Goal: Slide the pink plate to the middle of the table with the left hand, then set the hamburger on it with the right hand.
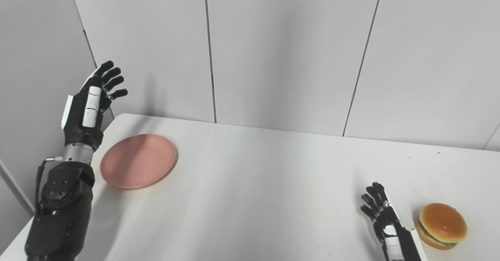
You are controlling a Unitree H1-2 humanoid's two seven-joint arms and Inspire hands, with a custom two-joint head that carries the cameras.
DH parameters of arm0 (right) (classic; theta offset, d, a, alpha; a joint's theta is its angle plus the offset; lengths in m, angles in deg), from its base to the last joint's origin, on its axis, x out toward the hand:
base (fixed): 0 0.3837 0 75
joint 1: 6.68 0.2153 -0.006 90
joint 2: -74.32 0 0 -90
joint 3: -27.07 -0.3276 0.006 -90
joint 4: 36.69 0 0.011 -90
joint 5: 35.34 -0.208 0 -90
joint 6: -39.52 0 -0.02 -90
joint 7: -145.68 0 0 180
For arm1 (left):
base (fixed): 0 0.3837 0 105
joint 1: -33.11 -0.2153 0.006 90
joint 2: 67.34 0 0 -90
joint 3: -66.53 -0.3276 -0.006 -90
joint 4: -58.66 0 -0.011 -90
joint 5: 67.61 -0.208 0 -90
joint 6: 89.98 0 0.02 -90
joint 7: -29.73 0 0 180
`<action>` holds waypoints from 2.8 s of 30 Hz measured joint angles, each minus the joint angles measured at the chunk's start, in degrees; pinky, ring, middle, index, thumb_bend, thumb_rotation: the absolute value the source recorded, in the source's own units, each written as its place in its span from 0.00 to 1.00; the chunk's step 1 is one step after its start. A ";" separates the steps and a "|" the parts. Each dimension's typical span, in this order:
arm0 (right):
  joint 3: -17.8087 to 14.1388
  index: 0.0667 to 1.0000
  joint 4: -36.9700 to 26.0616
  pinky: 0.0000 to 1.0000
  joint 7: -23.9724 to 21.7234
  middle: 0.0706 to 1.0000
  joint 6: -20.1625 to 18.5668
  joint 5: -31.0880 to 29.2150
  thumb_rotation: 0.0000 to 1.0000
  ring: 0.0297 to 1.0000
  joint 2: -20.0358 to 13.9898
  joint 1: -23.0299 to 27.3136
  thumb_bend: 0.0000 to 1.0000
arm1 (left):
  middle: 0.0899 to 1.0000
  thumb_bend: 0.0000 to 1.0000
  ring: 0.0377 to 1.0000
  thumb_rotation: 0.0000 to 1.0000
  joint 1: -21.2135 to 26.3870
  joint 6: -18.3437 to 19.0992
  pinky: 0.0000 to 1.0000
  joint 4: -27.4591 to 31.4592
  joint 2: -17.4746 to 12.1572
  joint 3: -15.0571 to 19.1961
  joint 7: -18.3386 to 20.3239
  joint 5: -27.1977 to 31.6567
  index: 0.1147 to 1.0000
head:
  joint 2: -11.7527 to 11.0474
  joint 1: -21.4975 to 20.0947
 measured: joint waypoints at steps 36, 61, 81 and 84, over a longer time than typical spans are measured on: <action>0.70 0.96 -4.54 0.89 0.28 0.94 -2.98 1.05 0.98 0.92 0.45 -3.35 0.86 | 0.79 0.79 0.82 0.80 6.36 -9.27 0.76 -37.00 -3.34 1.03 0.97 2.67 0.74 | 2.29 -1.76; 1.12 0.96 -6.26 0.89 0.91 0.95 -5.73 1.38 0.99 0.92 0.69 -4.77 0.82 | 0.77 0.84 0.79 0.81 4.38 -7.54 0.69 -30.62 0.35 -2.67 5.09 2.81 0.70 | 3.08 -2.46; 1.92 0.96 -7.76 0.88 1.40 0.95 -6.67 2.63 1.00 0.92 1.85 -5.52 0.79 | 0.75 0.74 0.80 0.91 2.73 1.67 0.73 -19.67 5.92 -6.95 1.32 -1.07 0.67 | 4.04 -4.92; 2.08 0.96 -7.77 0.87 1.40 0.95 -6.67 2.64 1.00 0.92 1.92 -5.52 0.78 | 0.75 0.74 0.79 0.91 2.74 1.67 0.70 -19.56 6.52 -7.77 0.82 -1.41 0.67 | 4.13 -5.19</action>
